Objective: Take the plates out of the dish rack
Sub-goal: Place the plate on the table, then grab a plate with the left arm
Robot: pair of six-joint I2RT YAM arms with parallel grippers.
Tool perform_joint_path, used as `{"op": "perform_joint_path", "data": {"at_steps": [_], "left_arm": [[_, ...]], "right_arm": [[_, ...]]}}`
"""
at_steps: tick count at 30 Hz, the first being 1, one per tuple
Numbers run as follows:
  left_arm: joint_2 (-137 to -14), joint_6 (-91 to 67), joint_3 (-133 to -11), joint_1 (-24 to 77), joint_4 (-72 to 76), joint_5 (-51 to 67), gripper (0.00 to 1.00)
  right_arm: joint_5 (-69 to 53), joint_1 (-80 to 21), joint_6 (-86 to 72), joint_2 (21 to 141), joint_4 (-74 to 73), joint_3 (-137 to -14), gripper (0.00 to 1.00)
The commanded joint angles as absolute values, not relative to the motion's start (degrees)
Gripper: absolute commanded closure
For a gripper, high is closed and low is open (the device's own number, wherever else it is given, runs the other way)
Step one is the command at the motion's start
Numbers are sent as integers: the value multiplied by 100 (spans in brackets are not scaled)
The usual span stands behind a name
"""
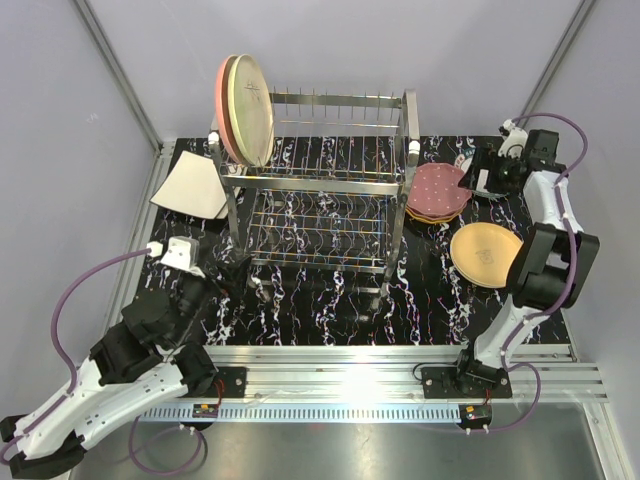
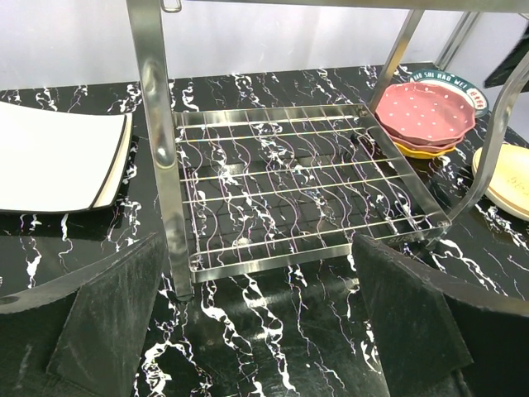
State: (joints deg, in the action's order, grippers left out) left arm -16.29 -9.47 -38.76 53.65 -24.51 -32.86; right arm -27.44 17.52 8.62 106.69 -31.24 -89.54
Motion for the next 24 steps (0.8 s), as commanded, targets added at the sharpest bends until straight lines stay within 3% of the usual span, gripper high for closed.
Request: {"op": "perform_joint_path", "data": {"at_steps": [1,12,24], "left_arm": [[-1705,-975,-3902,5352,-2382,-3436,1],[-2012,-1195,-4139,5352,-2443,-3437,1],[-2373,-1564,-4904,5353,-2909,-3120,1]], "right_arm": [[-2610,1732,1336,9846,-3068,-8570,0],[-2821,1732,1311,7447,-2663,-7102,0],[-4454,1740,976,6110,-3137,-6680,0]]}}
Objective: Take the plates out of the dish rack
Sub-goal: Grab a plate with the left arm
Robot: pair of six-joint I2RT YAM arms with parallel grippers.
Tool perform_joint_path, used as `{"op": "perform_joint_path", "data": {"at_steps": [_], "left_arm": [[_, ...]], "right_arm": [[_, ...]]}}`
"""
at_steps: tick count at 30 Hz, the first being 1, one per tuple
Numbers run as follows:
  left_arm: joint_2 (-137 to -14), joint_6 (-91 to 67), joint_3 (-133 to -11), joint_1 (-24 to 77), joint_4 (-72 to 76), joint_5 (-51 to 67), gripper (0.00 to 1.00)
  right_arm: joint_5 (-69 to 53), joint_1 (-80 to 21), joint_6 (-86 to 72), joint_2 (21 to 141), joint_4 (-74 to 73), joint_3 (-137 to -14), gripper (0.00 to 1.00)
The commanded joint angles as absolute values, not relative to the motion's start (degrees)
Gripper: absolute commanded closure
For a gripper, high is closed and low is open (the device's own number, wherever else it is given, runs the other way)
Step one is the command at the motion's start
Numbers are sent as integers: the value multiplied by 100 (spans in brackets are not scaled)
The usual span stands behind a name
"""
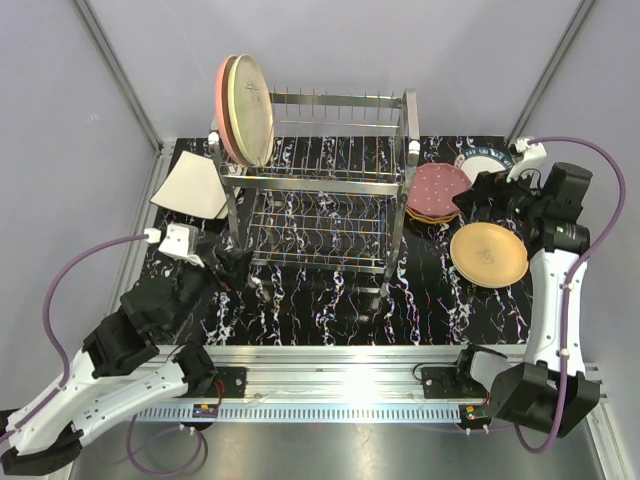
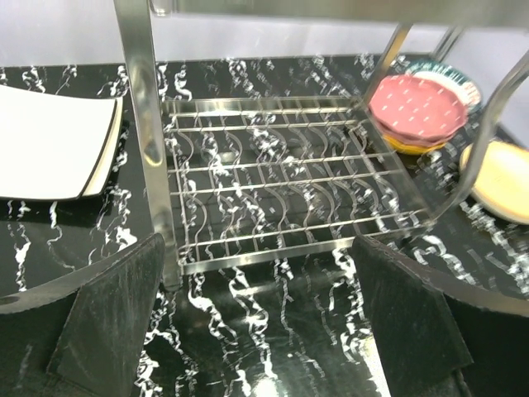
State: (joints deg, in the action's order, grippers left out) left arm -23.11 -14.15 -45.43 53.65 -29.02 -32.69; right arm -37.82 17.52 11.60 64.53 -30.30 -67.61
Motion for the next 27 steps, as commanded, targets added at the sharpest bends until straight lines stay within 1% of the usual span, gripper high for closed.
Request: {"op": "perform_joint_path", "data": {"at_steps": [1,6,11,15,17,21,27], "left_arm": [[-2390,-1591,-5044,5353,-2987,-3103,1],[-2601,-1608,-5667,5353,-3242,-3102,1],[-3084,-1635,-6651,5352,-3524,-3111,1],[-3401,-1600,-7004,5344,-3533,-3260,1],[-3672,-1617,-7215,5352,-3621,-3506,1],[-4218,-1652,-8075,5353,-3972,-3814,1],[-4798,-1521,-8569,5352,-4043,-4008,1]], "right_arm": [[-4621,1740,949,6065,-3216,-6593,0],[-5588,1740,844,5784,-3006,-6022,0],[-5546,1740,1247,5687,-3120,-5783,0],[-5467,1740,1336,5599,-3164,-5695,0],[-5414,1732,1336,5555,-3181,-5678,0],[-5362,1740,1362,5415,-3199,-5660,0],[-5335,1740,1371,5352,-3182,-5634,0]]}}
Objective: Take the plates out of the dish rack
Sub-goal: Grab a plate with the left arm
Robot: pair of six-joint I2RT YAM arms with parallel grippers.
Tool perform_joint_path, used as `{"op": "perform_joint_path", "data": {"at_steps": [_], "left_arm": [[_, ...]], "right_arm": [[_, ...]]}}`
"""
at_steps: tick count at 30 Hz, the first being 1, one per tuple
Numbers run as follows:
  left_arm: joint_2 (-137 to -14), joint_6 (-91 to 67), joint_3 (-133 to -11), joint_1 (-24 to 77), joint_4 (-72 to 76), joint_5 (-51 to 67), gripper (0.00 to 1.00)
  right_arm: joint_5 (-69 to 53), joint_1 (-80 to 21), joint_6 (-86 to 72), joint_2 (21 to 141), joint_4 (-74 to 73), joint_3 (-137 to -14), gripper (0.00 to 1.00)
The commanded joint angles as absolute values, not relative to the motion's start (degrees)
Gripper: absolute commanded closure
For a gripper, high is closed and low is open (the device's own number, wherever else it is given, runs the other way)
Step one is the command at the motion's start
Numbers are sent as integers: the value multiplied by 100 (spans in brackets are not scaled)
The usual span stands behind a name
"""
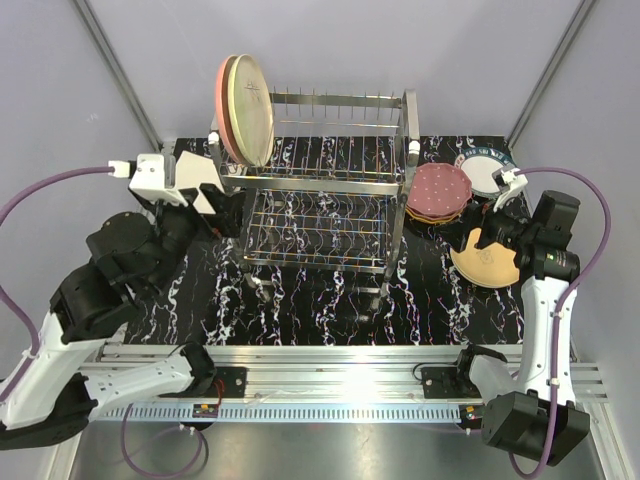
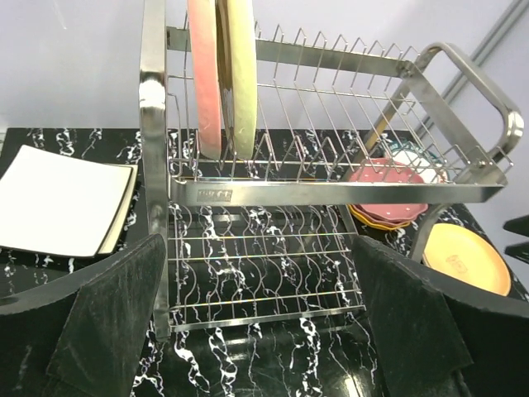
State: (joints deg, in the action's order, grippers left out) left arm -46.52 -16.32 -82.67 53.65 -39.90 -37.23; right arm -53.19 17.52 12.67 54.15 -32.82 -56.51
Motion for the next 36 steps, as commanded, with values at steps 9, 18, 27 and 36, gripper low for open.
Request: {"op": "perform_joint_path", "data": {"at_steps": [9,18,27,36], "left_arm": [[-5299,-1257,-9017,5344,-3727,-4201,2],[-5871,-1046,-9553,5212,-3630,-4272,4],[-6266,-1028,-9931,4905,-3647,-4026,5],[-6495,-1002,-10063,4693,-3647,-3823,5]], "right_arm": [[-5309,1740,1389,5361,-3208,-5634,0],[-5282,1732,1406,5361,-3199,-5625,0],[-5291,1740,1406,5352,-3182,-5608,0],[-5309,1732,1397,5335,-3182,-5607,0]]}}
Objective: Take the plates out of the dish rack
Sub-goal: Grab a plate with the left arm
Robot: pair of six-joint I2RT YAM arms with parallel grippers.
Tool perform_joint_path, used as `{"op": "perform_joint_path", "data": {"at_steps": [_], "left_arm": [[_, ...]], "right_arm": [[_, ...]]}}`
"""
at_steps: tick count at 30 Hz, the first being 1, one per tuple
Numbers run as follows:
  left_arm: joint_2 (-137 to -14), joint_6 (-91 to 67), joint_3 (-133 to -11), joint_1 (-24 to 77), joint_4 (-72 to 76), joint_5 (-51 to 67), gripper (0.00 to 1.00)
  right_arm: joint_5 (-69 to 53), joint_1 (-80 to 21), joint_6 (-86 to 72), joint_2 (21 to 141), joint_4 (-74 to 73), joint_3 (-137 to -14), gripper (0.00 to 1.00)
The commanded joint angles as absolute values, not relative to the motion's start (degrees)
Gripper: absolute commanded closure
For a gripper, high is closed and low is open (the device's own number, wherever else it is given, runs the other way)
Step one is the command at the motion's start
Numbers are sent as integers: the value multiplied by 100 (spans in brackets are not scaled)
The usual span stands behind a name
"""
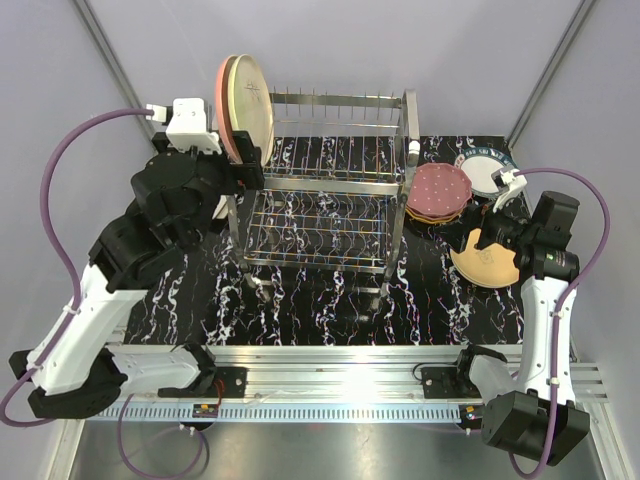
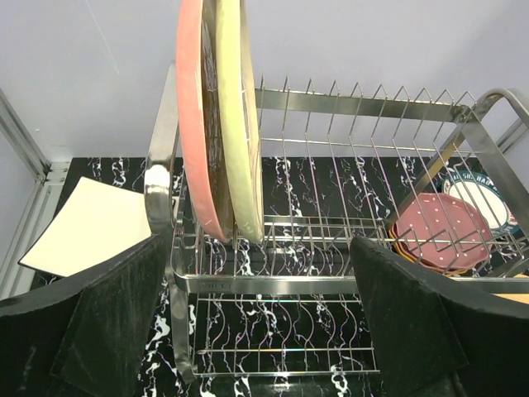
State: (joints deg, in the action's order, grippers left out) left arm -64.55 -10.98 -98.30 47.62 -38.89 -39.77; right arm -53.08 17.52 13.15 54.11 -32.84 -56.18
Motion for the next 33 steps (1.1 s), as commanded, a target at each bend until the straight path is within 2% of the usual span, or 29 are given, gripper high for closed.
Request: {"op": "perform_joint_path", "data": {"at_steps": [1,24,33], "left_arm": [[-6504,-1002,-10081,4676,-3639,-3806,5],[-7066,-984,-10678,4272,-3700,-3568,6],[-7286,-1169,-11126,4236,-3753,-3279,14]], "right_arm": [[-5309,1740,1389,5335,-3190,-5616,0],[-5300,1740,1397,5309,-3182,-5590,0],[-5300,1740,1406,5282,-3173,-5581,0]]}}
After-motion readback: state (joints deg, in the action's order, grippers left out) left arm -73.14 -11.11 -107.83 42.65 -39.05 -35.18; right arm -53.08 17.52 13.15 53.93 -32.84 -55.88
